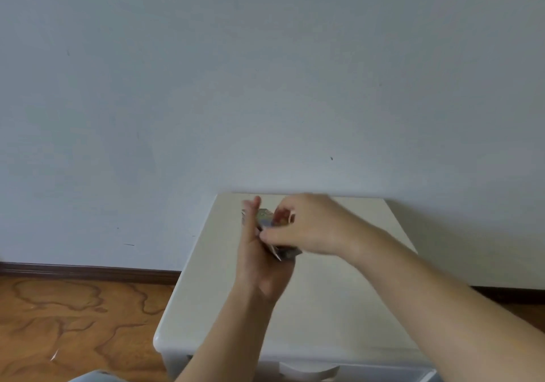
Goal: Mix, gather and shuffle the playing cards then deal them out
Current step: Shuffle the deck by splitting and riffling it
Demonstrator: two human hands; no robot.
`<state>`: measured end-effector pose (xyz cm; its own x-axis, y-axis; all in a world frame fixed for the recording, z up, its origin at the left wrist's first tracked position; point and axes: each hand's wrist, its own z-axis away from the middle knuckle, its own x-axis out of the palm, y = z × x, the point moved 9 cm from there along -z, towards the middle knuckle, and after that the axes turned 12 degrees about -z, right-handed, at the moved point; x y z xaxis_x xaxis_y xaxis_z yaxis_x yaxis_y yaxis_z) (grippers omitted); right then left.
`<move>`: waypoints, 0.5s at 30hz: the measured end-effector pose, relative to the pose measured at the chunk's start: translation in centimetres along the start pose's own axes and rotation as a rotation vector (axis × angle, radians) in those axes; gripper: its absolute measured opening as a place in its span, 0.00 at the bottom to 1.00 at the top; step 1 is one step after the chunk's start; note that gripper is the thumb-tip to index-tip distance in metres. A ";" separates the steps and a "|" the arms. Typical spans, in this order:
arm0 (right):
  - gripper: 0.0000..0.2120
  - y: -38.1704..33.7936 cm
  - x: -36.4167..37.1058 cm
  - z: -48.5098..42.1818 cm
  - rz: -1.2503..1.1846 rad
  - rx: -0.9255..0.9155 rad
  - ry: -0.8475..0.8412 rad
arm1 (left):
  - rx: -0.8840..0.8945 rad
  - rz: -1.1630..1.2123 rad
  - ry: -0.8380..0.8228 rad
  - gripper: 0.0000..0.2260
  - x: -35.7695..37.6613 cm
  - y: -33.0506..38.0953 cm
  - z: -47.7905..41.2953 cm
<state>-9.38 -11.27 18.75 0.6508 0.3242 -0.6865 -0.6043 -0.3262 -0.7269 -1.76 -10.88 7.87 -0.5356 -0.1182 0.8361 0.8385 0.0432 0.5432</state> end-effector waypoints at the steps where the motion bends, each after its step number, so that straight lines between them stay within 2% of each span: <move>1: 0.17 0.4 1.1 0.2 0.014 0.033 -0.050 | -0.012 -0.039 0.012 0.14 0.3 -0.5 0.0; 3: 0.17 1.6 1.5 0.5 -0.003 0.090 -0.117 | -0.036 0.058 0.138 0.17 -1.4 -0.5 -0.5; 6: 0.19 2.8 -0.1 0.9 -0.112 0.126 -0.202 | 0.038 0.248 0.298 0.09 -4.4 2.3 -0.9; 8: 0.21 2.7 -1.9 0.3 -0.281 0.079 -0.095 | 0.117 0.286 0.324 0.10 -5.1 3.9 -0.7; 10: 0.21 2.1 -2.5 -0.2 -0.428 -0.033 0.154 | 0.131 0.251 0.275 0.13 -3.8 3.8 -0.5; 12: 0.18 1.3 -0.3 0.0 -0.377 -0.150 0.328 | 0.123 0.250 0.171 0.12 -1.7 2.7 -0.3; 14: 0.20 0.3 3.5 0.7 -0.219 -0.234 0.332 | 0.058 0.210 0.110 0.12 -0.2 1.6 -0.3; 15: 0.22 0.6 4.3 0.7 -0.238 -0.231 0.334 | 0.027 0.219 0.099 0.14 0.2 1.5 -0.2</move>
<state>-7.25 -9.44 15.33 0.8941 0.1229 -0.4307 -0.3267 -0.4789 -0.8148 -0.59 -11.01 8.80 -0.3280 -0.2001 0.9233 0.9298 0.1048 0.3530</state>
